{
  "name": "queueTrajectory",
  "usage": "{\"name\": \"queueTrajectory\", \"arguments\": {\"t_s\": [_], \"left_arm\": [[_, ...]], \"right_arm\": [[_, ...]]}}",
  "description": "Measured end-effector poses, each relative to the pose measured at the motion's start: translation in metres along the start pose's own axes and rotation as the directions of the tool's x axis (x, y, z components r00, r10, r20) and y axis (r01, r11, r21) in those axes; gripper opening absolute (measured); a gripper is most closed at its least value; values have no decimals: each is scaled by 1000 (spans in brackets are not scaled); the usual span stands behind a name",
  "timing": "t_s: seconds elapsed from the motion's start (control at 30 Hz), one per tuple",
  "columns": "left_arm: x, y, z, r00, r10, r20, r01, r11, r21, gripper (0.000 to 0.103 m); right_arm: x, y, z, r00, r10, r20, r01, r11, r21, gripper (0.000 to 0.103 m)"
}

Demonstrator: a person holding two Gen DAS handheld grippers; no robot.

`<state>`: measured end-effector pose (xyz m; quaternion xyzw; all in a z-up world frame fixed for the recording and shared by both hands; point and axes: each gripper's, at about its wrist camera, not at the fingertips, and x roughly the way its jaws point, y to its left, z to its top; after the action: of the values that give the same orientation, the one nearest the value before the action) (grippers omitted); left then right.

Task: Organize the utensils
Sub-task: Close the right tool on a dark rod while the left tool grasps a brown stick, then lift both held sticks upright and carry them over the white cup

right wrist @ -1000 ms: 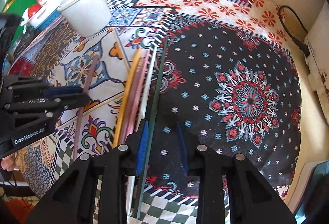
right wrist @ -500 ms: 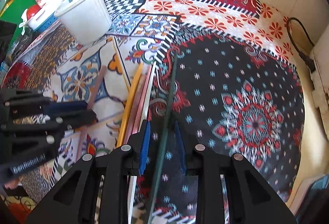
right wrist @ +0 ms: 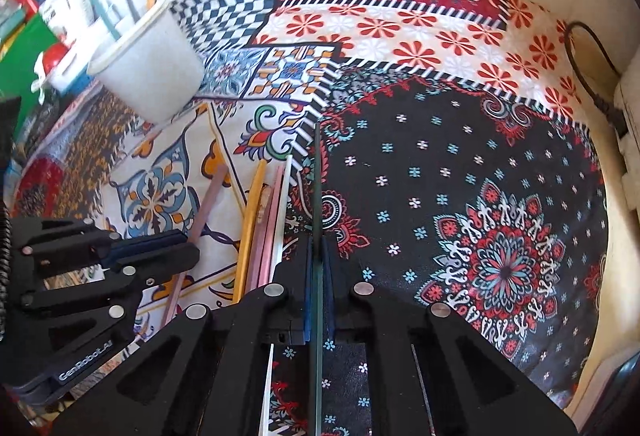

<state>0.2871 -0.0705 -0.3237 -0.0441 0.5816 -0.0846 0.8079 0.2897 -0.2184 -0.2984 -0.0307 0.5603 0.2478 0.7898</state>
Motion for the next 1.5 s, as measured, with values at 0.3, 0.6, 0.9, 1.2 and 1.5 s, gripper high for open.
{"name": "queueTrajectory", "arguments": {"t_s": [0.3,0.6,0.9,1.2,1.5], "left_arm": [[-56,4,5,991,13,136,-14,1000,8,4],[-121,3,10,955,16,295,-22,1000,14,4],[-153,9,13,932,2,362,-4,1000,6,0],[-131,18,12,961,23,274,-19,1000,-16,1],[-94,29,5,982,52,184,-47,998,-34,26]], "right_arm": [[-54,-9,-1,992,15,128,-22,998,56,5],[-99,-4,0,973,8,232,-19,999,49,4],[-132,9,9,946,29,323,-32,999,5,4],[-132,17,8,947,40,320,-35,999,-21,4],[-146,20,6,939,48,340,-38,999,-36,4]]}}
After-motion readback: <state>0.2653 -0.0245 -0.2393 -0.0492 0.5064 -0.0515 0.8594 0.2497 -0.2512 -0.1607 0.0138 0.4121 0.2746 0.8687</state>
